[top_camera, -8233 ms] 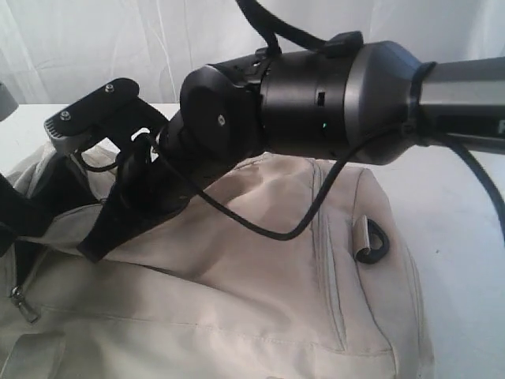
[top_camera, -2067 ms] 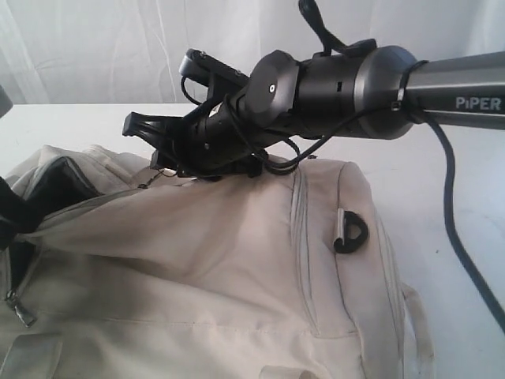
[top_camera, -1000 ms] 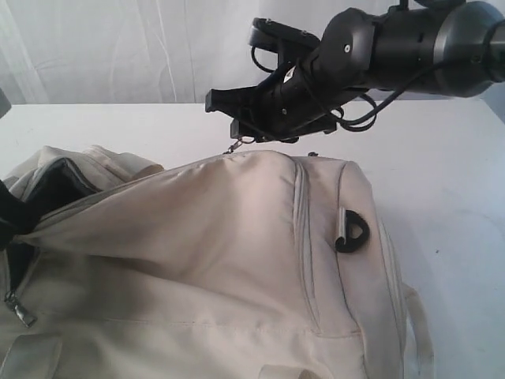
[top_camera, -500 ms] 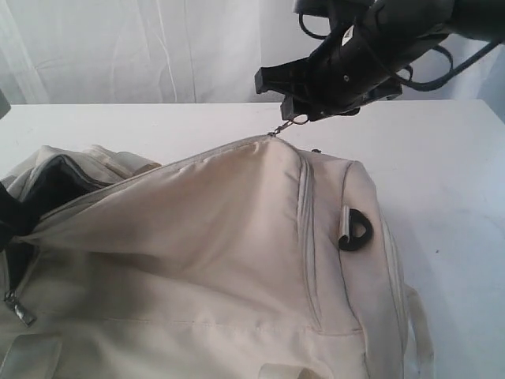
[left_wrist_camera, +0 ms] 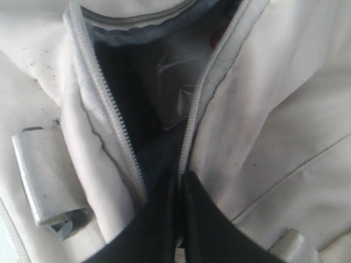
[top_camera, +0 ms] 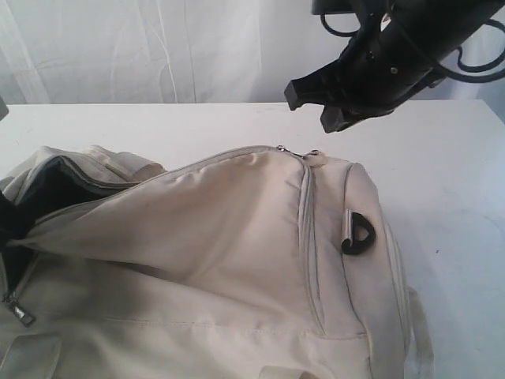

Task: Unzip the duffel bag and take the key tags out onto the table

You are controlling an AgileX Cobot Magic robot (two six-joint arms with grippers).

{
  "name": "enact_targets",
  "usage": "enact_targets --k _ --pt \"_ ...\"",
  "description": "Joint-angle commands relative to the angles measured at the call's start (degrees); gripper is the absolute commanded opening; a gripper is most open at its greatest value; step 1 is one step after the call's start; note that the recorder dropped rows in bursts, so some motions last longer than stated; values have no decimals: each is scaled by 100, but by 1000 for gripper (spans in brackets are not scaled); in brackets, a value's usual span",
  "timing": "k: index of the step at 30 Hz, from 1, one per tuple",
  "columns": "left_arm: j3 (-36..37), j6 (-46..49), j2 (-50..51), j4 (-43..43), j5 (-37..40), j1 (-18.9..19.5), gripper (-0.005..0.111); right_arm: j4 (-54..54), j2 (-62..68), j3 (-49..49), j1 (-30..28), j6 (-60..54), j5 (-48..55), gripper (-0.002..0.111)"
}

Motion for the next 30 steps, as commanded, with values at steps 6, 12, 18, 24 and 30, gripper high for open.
enact_targets --k 6,12,18,24,30 --pt "31 -11 -47 61 155 18 0 -66 -333 196 -55 -546 516 3" --pt "31 -11 -47 55 144 18 0 -66 -333 273 -55 -1804 432 3" --pt "31 -11 -47 55 144 18 0 -66 -254 273 -55 -2475 -201 8" --pt "31 -11 -47 55 144 18 0 6 59 273 -55 -1408 -526 47" --pt "31 -11 -47 55 166 18 0 490 248 273 -55 -749 -459 50"
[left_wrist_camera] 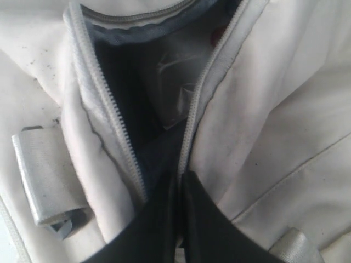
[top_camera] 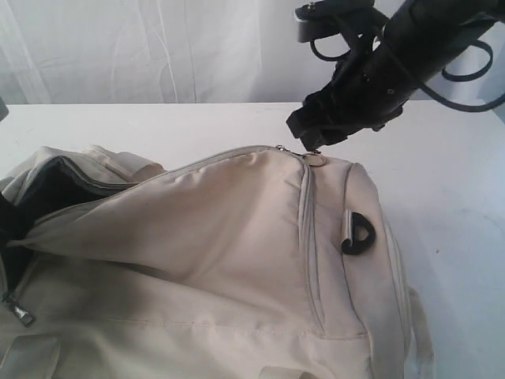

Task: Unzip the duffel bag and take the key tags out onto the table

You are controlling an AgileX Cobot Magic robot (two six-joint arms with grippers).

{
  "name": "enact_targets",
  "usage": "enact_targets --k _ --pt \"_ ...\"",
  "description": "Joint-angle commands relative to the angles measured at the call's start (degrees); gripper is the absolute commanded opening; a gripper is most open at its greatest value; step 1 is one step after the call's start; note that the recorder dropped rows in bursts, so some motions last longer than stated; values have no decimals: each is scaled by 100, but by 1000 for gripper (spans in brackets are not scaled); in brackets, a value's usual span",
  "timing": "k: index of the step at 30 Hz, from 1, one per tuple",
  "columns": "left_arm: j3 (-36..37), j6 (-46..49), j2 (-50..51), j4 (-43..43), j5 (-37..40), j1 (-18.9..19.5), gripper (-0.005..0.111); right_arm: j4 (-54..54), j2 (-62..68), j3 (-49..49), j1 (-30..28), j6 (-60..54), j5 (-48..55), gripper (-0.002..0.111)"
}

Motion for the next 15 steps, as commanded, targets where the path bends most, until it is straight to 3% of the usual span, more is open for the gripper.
enact_targets --k 1,15 --pt "31 -11 -47 31 155 18 0 496 61 25 -38 268 -20 48" --pt "31 -11 -47 31 155 18 0 627 312 25 -38 268 237 45"
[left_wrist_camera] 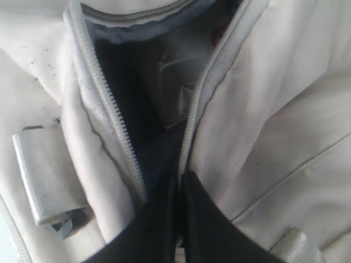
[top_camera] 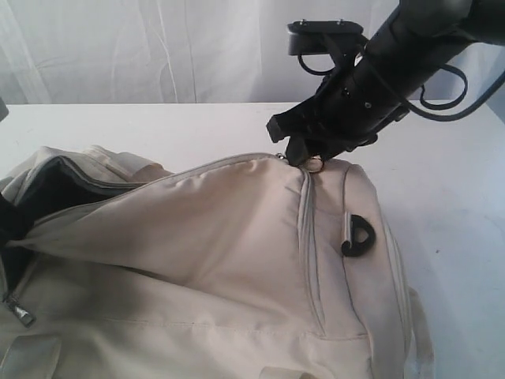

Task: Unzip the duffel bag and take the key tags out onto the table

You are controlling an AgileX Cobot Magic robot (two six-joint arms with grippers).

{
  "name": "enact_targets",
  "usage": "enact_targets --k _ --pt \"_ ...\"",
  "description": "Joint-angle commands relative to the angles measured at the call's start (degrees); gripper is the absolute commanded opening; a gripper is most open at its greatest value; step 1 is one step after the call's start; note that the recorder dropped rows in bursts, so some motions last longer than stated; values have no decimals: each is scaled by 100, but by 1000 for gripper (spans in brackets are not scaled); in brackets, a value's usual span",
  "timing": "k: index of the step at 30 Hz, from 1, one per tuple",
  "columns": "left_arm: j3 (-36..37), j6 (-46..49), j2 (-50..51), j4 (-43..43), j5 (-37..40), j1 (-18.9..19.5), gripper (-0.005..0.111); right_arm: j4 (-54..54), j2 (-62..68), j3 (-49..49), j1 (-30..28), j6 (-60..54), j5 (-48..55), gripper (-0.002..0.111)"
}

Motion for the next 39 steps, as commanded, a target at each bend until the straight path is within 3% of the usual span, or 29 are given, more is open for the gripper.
enact_targets --k 1,10,18,32,39 --pt "31 -11 -47 20 155 18 0 -187 13 25 -38 20 81 45" --pt "31 -11 -47 20 155 18 0 -482 24 25 -38 20 230 45" --pt "31 -11 -47 -106 153 18 0 41 435 25 -38 -10 304 45" --pt "21 30 -61 -387 153 18 0 87 459 25 -38 -19 304 1" --pt "21 96 -245 -387 141 18 0 87 397 -9 -38 -166 304 0"
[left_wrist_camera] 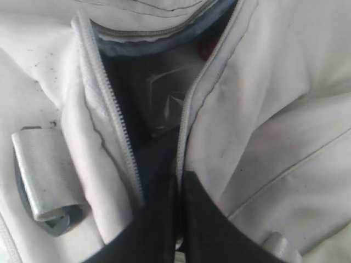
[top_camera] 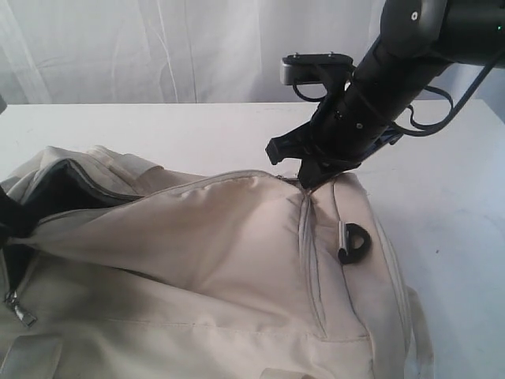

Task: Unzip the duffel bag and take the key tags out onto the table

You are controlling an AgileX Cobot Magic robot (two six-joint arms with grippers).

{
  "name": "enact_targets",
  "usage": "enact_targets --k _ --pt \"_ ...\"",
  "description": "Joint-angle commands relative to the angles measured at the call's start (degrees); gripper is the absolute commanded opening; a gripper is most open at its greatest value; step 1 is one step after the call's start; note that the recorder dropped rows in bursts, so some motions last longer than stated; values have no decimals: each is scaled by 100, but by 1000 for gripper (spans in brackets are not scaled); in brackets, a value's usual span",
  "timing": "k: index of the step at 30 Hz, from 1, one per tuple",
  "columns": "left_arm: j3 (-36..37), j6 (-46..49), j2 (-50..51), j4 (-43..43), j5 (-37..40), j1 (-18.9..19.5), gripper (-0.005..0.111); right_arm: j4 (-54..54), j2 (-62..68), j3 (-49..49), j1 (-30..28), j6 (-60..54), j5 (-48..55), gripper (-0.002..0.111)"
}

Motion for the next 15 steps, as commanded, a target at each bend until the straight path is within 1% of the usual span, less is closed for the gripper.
enact_targets --k 1,4,9,12,13,15 --pt "21 63 -182 -115 108 18 0 19 -62 -9 -36 -148 26 0" --pt "-17 63 -297 -207 108 18 0 7 -243 -9 -36 -413 16 0" --pt "-343 163 -523 -595 118 18 0 -5 -600 -9 -36 -538 61 0" --pt "-477 624 -624 -1250 129 18 0 -5 -759 -9 -36 -624 135 0" --pt "-522 896 -624 -1635 144 18 1 -5 -809 -9 -36 -660 170 0" --pt "-574 1437 -624 -2232 273 18 6 -5 -881 -9 -36 -707 256 0"
